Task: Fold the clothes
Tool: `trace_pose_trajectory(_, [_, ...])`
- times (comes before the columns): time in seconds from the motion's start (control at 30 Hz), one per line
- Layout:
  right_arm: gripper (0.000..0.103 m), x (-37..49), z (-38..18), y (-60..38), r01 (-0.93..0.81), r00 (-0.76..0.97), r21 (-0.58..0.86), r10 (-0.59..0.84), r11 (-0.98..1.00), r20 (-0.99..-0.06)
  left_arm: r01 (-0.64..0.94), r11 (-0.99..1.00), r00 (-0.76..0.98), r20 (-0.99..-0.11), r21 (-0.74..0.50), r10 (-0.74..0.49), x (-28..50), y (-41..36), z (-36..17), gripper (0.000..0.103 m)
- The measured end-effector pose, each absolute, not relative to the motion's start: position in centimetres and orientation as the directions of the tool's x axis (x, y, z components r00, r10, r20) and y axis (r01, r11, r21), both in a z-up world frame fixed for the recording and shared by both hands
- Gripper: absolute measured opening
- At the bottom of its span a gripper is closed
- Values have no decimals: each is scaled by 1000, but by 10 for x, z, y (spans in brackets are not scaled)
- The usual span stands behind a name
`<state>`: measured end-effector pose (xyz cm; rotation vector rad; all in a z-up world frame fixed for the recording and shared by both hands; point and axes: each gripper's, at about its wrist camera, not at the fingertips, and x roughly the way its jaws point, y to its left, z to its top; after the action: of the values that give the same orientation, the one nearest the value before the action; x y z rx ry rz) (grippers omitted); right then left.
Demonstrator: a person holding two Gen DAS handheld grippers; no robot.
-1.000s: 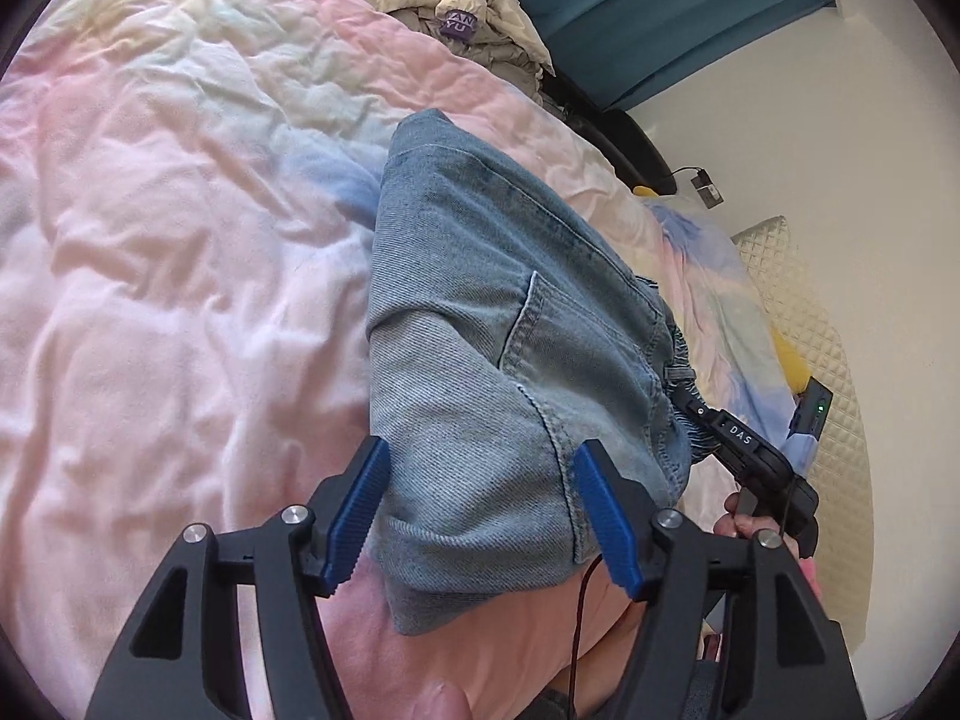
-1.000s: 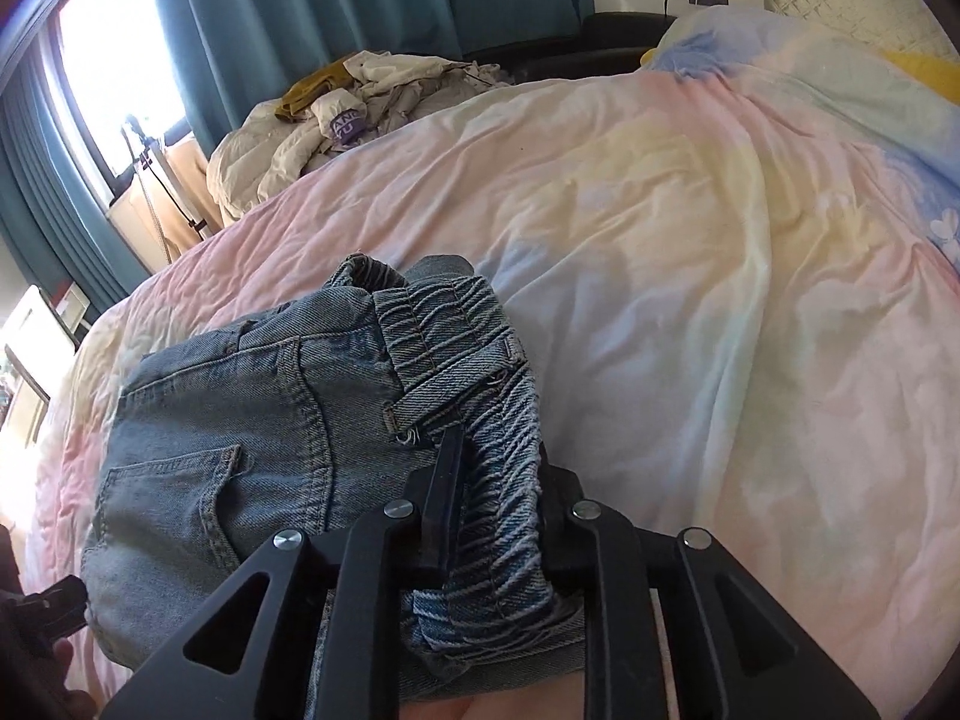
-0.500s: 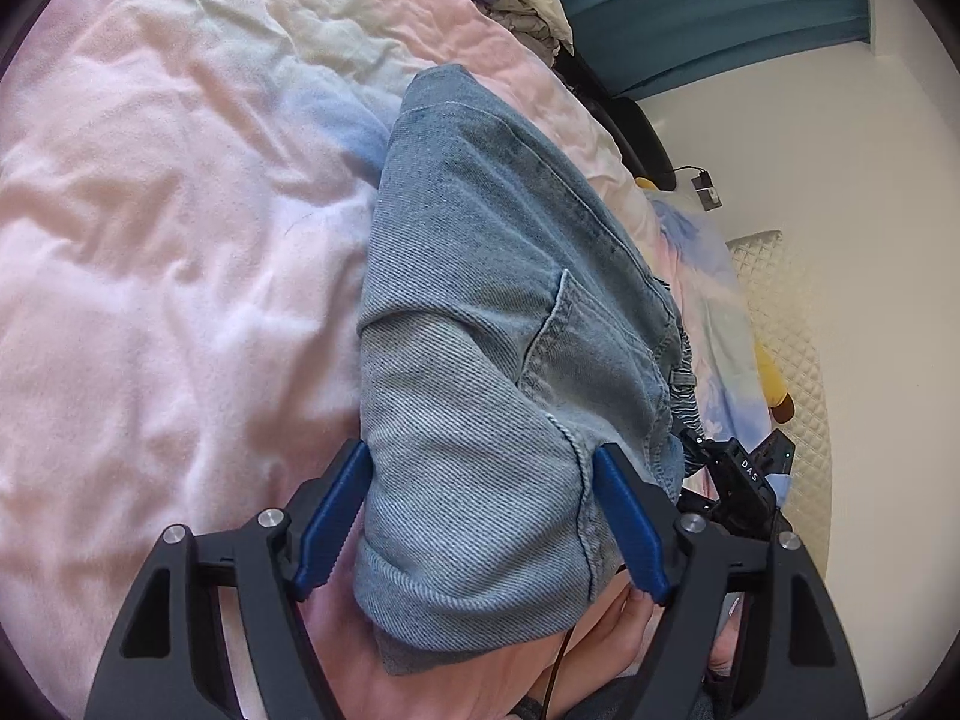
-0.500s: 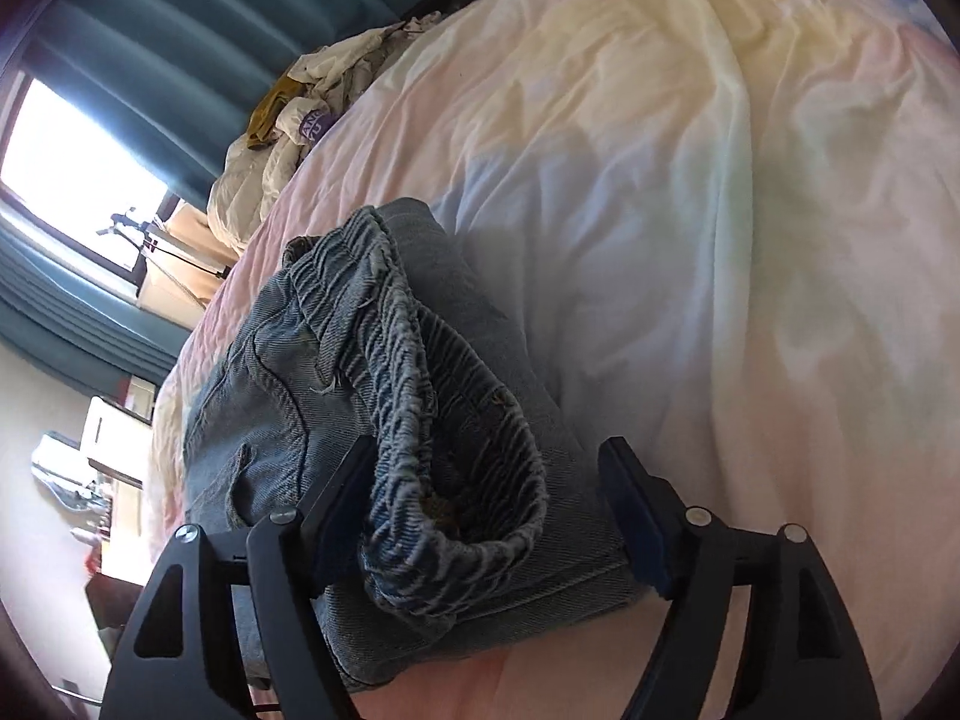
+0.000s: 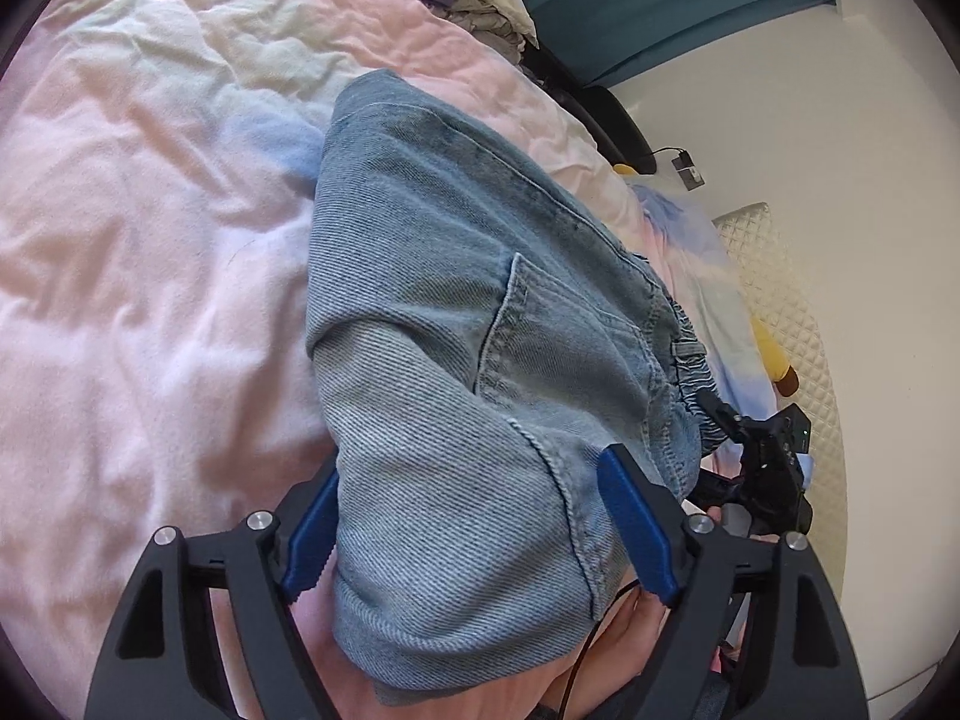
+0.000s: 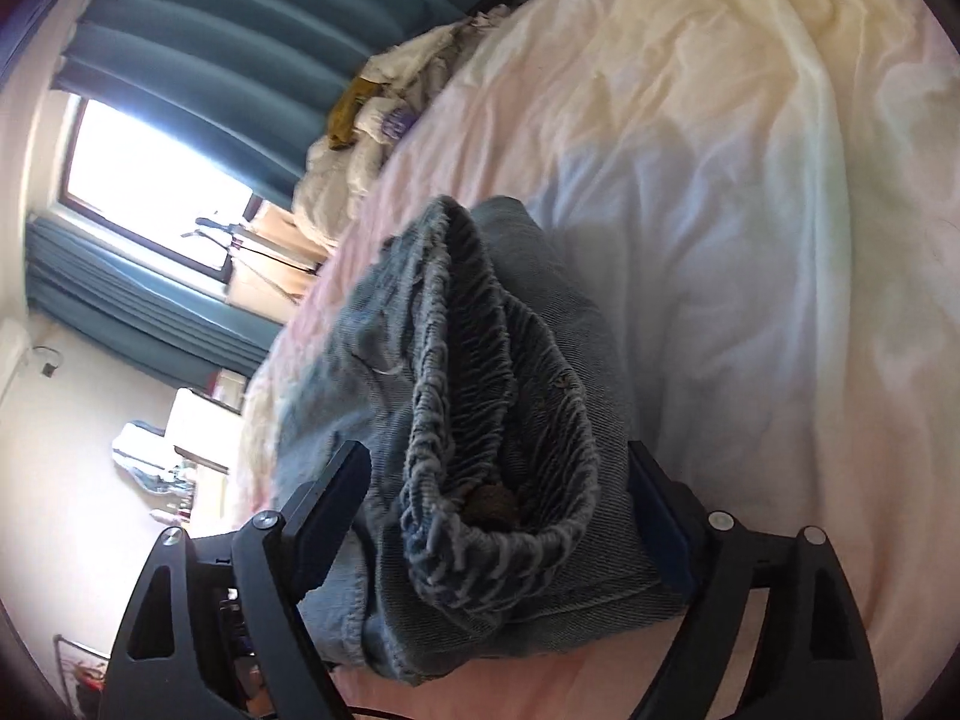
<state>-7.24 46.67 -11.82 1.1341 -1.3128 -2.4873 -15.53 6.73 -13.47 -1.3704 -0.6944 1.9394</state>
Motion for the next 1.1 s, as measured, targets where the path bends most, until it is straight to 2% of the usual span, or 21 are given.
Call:
trace_pose_trajectory(0.07, [87, -72, -113, 469, -189, -747, 792, -439, -581, -500, -188, -633, -228, -594, -751, 771, -160, 66, -141, 81])
trace_pose_trajectory(0.1, [87, -73, -114, 468, -191, -745, 790, -438, -582, -503, -183, -630, -225, -592, -755, 774, -162, 66, -143, 81])
trace_pose_trajectory(0.33, [88, -99, -149, 455, -296, -601, 646, -388, -704, -699, -245, -697, -237, -655, -675, 717, -163, 83, -143, 81])
trace_pose_trajectory(0.47, [89, -105, -149, 451, -299, -594, 622, -369, -724, -715, -248, -716, -254, -670, -652, 698, -163, 85, -142, 81])
trace_pose_trajectory(0.53, [80, -106, -145, 450, -289, -596, 606, -356, -741, -720, -253, -741, -273, -688, -623, 672, -159, 85, -140, 78])
trace_pose_trajectory(0.6, [63, -107, -136, 443, -260, -600, 568, -330, -781, -729, -263, -772, -299, -712, -579, 636, -153, 86, -135, 72])
trace_pose_trajectory(0.7, [51, -108, -117, 428, -227, -620, 487, -260, -844, -740, -313, -819, -365, -735, -481, 571, -142, 90, -123, 60])
trace_pose_trajectory(0.83, [45, -104, -97, 417, -213, -655, 440, -207, -872, -726, -343, -853, -435, -739, -393, 515, -127, 87, -109, 47])
trace_pose_trajectory(1.1, [40, -83, -58, 396, -181, -723, 340, -109, -923, -682, -379, -865, -508, -708, -328, 491, -107, 104, -72, 36])
